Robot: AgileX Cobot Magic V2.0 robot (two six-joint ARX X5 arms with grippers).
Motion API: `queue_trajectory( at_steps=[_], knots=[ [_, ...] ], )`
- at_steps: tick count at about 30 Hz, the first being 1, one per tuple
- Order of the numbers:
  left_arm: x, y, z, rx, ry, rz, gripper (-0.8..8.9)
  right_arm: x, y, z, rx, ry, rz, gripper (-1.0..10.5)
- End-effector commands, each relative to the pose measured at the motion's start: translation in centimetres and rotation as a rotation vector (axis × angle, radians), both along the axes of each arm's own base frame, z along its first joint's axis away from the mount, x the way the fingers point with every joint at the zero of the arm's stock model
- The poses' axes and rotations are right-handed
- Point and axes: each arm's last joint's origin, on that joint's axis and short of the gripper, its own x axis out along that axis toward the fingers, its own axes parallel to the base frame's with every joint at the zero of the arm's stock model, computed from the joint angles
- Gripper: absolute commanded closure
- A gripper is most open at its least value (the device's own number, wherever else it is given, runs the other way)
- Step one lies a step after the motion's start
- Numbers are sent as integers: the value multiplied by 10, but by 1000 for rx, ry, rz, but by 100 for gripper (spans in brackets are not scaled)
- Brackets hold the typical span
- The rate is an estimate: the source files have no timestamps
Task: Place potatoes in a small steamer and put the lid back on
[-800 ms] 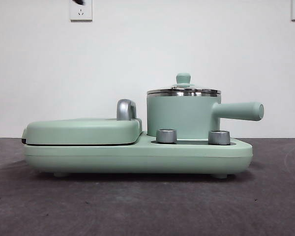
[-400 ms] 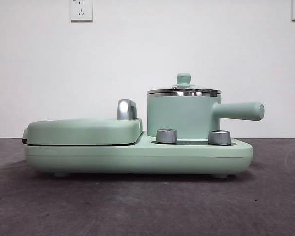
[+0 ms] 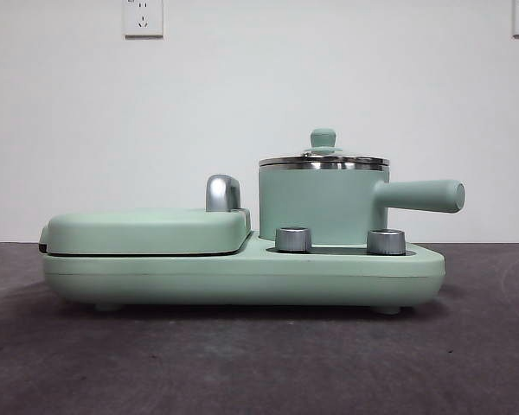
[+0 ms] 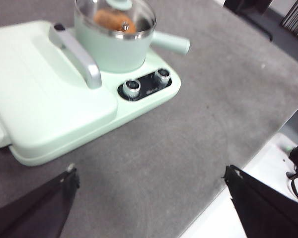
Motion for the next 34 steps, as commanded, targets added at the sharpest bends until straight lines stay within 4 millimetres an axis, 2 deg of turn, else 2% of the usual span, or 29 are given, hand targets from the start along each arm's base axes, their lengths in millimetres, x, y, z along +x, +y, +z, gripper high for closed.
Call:
queue_trajectory(
  at_steps=[1,2,3,4,21,26,30,34],
  knots=[
    [-2,1,4,-21,-31,-11,469,0,1,2,-5,-6,17,710],
    [-2,1,4,-23,-33,-10,582,0,1,1,-11,-2,20,911],
    [-2,1,4,-24,-31,-9,776,0,0,1,-25,-4,26,914],
    [-2,1,4,-29,-24,-4,800,0,0,0,-28,-3,22,930],
    [-2,1,4,-39,-14,2,789,-1,0,1,-8,14,5,932],
    [-2,5,2,-56,-39,59,789,-1,0,1,-8,14,5,932],
    [6,10,-11,-84,-111,180,789,-1,0,1,-8,14,5,932],
    [19,16,-43,-135,-285,327,789,-1,0,1,-8,14,5,932]
  ],
)
